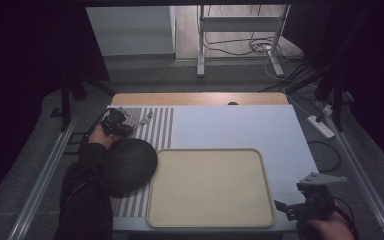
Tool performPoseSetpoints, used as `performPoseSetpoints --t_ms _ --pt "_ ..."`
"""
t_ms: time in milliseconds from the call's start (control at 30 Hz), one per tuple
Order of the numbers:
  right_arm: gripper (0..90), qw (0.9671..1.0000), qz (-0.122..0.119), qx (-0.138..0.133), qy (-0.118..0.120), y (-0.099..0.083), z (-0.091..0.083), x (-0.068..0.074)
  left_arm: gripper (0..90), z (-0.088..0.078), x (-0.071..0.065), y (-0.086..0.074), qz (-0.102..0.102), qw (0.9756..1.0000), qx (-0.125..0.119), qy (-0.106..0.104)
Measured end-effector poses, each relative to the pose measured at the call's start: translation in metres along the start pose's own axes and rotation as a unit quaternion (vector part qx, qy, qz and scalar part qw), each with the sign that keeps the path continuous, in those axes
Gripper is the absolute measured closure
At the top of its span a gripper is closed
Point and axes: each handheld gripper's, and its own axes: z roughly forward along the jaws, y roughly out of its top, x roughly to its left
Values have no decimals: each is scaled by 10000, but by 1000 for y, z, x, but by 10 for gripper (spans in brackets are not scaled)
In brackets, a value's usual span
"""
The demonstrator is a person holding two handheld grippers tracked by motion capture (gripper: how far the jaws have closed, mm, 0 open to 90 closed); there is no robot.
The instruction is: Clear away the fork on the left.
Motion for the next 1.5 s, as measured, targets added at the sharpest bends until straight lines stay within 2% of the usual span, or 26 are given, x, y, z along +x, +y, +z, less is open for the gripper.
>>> performPoseSetpoints --t_ms 100,233,300,467,633,800,967,1033,1500 --pt "0 10000 1 -1 -1 0 0 0 783 -8 3 -2 -43 9998 -81 162" --pt "0 10000 3 7 -3 0 0 0 783 -17 4 -4 -63 9997 -73 236" --pt "0 10000 18 -2 2 0 0 0 782 -23 4 -6 -139 9996 -130 213" --pt "0 10000 21 -2 0 0 0 0 782 -33 0 -12 -409 9986 -349 -5" --pt "0 10000 14 -3 -6 0 0 0 783 -38 -8 -16 -635 9969 -399 -229" --pt "0 10000 48 -14 -11 0 0 0 782 -47 -18 -17 -802 9948 -509 -367" --pt "0 10000 56 -37 -15 0 0 -1 782 -58 -31 -23 -1049 9908 -662 -546" --pt "0 10000 50 -42 -15 0 -1 -1 782 -61 -37 -25 -1102 9901 -651 -575" --pt "0 10000 23 -64 -10 0 -1 0 781 -79 -77 -37 -1310 9853 -786 -762"
